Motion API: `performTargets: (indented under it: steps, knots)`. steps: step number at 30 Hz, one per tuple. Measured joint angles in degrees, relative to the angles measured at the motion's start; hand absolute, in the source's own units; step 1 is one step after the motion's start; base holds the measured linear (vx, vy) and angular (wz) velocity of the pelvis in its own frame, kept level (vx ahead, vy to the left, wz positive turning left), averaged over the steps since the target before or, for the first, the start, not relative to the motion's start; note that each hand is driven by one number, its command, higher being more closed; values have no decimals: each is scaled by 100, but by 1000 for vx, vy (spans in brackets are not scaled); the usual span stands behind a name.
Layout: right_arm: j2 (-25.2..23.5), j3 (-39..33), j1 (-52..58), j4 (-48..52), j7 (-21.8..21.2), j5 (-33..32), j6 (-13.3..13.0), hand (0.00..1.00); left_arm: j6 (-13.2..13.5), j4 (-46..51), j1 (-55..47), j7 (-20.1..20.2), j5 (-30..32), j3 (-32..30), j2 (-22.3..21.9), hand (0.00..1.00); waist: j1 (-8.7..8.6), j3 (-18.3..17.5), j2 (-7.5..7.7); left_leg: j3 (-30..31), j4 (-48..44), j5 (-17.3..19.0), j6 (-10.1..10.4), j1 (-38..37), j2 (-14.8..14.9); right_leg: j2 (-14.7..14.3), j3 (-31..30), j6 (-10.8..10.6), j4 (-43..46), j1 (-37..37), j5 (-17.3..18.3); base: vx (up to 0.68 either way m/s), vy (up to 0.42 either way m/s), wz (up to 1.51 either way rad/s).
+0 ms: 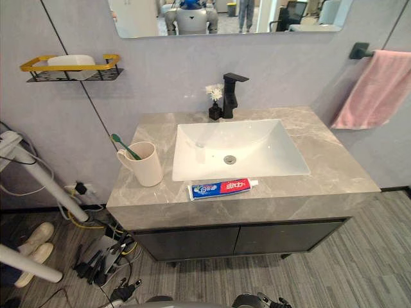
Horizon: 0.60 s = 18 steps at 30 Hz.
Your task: Organize washtable
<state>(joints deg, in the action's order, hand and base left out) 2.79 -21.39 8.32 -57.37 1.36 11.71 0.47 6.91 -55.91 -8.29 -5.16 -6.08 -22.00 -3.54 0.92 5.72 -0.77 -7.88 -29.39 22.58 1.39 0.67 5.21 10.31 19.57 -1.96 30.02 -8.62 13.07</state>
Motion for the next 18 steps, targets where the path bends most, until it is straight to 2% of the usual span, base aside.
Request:
performTargets:
  steps: [2,4,8,11,12,13,17,18]
  knots:
    - [-62,-3,83,30,36,-242,-1,0,-6,-27,33,-8,2,102,79,0,-4,-11,50,-108,100,-36,-55,-40,-22,68,61,-49,-56,-27,-80,-35,60,-15]
    - [-88,-5,150,41,86,-334,-4,0,-8,-21,30,-10,15,176,102,0,1,-31,65,26,212,-104,-86,-45,-26,107,379,-58,-342,176,-174,4,50,33]
    - [-91,-10,226,47,65,-386,-14,0,-7,-15,30,11,119,237,113,0,11,-116,68,213,338,-171,-48,72,-4,-24,548,-96,-833,357,-422,61,33,24]
    - [-53,-8,214,41,23,-382,-12,0,-6,-16,27,16,128,250,105,0,82,-168,50,114,435,-204,3,39,50,-178,508,-109,-1259,435,-678,68,52,-18]
    - [-23,1,225,26,-22,-381,-12,0,-1,-14,26,18,126,272,114,0,166,-213,70,-9,534,-256,82,3,57,-237,403,-123,-1482,451,-817,35,56,-44]
    - [-16,48,202,21,-34,-381,-13,0,2,-15,22,24,132,342,144,0,183,-232,90,-107,636,-319,64,-35,51,-283,331,-139,-1673,484,-943,28,49,-43]
    - [2,123,138,-75,-39,-383,-22,0,2,-25,15,28,161,495,204,0,175,-245,109,-170,847,-472,145,-172,-30,-346,232,-166,-2178,685,-1227,14,23,-16]
    - [21,123,87,-176,-41,-383,-28,0,7,-25,15,30,160,572,227,0,181,-242,115,-159,894,-542,96,-220,-66,-355,234,-179,-2323,766,-1299,0,0,0]
